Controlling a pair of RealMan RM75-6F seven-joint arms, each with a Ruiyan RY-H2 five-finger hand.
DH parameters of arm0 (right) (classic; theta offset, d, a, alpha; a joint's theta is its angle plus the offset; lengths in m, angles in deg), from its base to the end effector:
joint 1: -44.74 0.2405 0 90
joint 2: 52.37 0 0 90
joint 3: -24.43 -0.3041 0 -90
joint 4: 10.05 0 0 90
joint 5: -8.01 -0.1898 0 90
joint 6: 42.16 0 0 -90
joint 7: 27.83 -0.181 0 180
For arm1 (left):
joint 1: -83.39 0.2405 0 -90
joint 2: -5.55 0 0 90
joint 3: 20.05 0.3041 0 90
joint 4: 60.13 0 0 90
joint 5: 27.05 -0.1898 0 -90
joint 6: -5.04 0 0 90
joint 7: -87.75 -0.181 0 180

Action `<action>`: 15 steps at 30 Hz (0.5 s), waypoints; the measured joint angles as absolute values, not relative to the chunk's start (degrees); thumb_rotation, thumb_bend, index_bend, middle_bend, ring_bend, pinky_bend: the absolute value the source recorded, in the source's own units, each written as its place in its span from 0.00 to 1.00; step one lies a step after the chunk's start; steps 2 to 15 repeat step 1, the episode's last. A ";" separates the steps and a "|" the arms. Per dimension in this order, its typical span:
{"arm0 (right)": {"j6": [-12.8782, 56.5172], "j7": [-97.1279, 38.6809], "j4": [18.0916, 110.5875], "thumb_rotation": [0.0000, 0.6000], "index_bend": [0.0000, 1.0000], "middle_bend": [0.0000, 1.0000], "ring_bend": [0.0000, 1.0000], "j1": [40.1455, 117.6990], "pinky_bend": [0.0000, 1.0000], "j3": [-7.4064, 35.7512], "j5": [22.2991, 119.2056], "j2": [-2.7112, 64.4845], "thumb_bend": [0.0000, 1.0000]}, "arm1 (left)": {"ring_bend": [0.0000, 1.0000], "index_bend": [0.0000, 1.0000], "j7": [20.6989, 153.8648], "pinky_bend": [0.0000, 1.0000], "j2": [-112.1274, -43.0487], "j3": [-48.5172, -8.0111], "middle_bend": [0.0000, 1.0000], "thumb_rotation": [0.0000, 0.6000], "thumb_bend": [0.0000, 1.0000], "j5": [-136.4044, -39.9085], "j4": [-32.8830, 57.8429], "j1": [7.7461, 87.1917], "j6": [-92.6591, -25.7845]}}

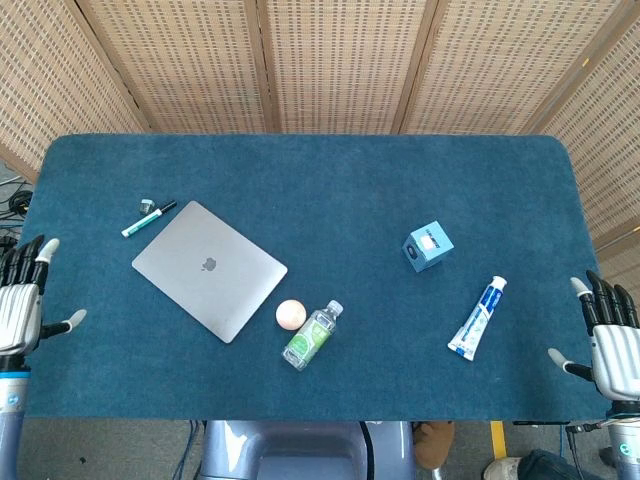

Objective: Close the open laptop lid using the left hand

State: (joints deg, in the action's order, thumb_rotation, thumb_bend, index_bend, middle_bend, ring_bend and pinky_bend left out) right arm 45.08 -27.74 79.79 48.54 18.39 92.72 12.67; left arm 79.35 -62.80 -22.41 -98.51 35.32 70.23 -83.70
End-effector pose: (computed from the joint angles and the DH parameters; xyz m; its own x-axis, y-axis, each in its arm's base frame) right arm -0.3525 -0.2238 0.2143 0.4165 0.0851 0.9052 -0.9091 0.0319 0.4153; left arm -0.3382 0.2635 0.1894 0.3983 -0.0665 0.9148 0.9143 0.1082 -0.3902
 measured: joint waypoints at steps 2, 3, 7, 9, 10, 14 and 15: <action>45.24 -27.47 79.58 1.00 0.00 0.00 0.00 48.55 0.00 18.41 92.87 12.92 0.00 | 0.00 0.00 79.31 0.00 -62.76 -22.01 0.00 1.00 0.00 -98.69 35.72 71.03 -84.39; 45.24 -27.47 79.58 1.00 0.00 0.00 0.00 48.55 0.00 18.41 92.87 12.92 0.00 | 0.00 0.00 79.31 0.00 -62.76 -22.01 0.00 1.00 0.00 -98.69 35.72 71.03 -84.39; 45.24 -27.47 79.58 1.00 0.00 0.00 0.00 48.55 0.00 18.41 92.87 12.92 0.00 | 0.00 0.00 79.31 0.00 -62.76 -22.01 0.00 1.00 0.00 -98.69 35.72 71.03 -84.39; 45.24 -27.47 79.58 1.00 0.00 0.00 0.00 48.55 0.00 18.41 92.87 12.92 0.00 | 0.00 0.00 79.31 0.00 -62.76 -22.01 0.00 1.00 0.00 -98.69 35.72 71.03 -84.39; 45.24 -27.47 79.58 1.00 0.00 0.00 0.00 48.55 0.00 18.41 92.87 12.92 0.00 | 0.00 0.00 79.31 0.00 -62.76 -22.01 0.00 1.00 0.00 -98.69 35.72 71.03 -84.39; 45.24 -27.47 79.58 1.00 0.00 0.00 0.00 48.55 0.00 18.41 92.87 12.92 0.00 | 0.00 0.00 79.31 0.00 -62.76 -22.01 0.00 1.00 0.00 -98.69 35.72 71.03 -84.39; 45.24 -27.47 79.58 1.00 0.00 0.00 0.00 48.55 0.00 18.41 92.87 12.92 0.00 | 0.00 0.00 79.31 0.00 -62.76 -22.01 0.00 1.00 0.00 -98.69 35.72 71.03 -84.39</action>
